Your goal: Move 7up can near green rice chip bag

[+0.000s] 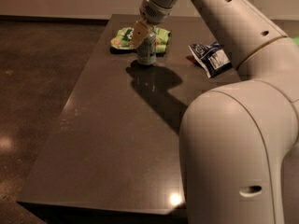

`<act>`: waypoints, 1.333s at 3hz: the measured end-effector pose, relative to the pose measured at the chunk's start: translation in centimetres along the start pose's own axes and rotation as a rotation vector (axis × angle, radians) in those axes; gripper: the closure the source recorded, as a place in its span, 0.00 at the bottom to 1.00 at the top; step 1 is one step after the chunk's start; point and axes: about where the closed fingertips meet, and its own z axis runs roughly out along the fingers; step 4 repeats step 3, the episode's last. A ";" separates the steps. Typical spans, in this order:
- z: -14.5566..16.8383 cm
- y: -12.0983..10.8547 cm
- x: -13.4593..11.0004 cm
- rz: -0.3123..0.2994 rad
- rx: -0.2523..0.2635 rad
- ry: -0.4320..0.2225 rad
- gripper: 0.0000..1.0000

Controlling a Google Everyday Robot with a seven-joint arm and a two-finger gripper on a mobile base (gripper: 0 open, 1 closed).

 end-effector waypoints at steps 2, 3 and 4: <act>0.8 0.2 0.0 -0.001 -0.008 0.005 0.00; 0.8 0.2 0.0 -0.001 -0.008 0.005 0.00; 0.8 0.2 0.0 -0.001 -0.008 0.005 0.00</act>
Offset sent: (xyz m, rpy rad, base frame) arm 0.0007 0.0019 -0.0033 -0.0008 0.0038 0.0021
